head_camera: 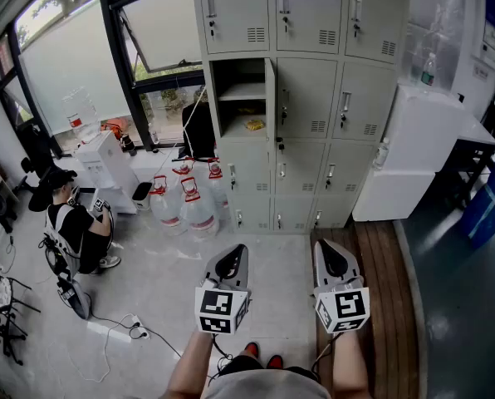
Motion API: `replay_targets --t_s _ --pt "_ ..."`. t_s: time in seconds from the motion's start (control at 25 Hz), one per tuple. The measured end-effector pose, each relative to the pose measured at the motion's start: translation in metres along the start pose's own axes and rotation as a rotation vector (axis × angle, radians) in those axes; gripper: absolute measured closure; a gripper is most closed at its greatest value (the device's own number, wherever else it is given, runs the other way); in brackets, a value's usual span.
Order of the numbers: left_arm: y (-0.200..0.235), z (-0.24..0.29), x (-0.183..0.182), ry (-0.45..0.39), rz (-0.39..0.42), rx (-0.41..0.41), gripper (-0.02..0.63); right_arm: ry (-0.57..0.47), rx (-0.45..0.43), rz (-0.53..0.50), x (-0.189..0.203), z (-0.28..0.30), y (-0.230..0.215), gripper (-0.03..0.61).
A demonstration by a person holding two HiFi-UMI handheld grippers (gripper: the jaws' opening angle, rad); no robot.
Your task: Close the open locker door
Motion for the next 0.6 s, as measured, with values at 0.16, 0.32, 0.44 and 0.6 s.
replay_targets --t_s 0.16,0.32,0.44,0.6 --pt "-0.005 0.002 0.001 0.002 -0.004 0.002 0.591 0.004 -0.007 0.009 0.002 -0.003 -0.003 0.570" --pt "-0.007 0.006 -0.003 0.001 -0.006 0.002 0.591 0.009 -0.006 0.012 0.000 -0.004 -0.008 0.569" --pt "-0.012 0.011 -0.002 0.004 -0.005 0.009 0.591 0.007 -0.001 0.018 0.000 -0.003 -0.014 0.569" --pt "-0.015 0.022 0.004 0.013 -0.011 0.015 0.591 0.012 -0.002 0.028 0.006 0.004 -0.022 0.569"
Point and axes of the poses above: the fingertips, and each gripper's own axes: z forward along the fingers, y to its left, x out of its underside, the point moved 1 cm from there along -z, backward along the fingers, and after that the axes turned 15 degrees about z, right-handed, at the moved point
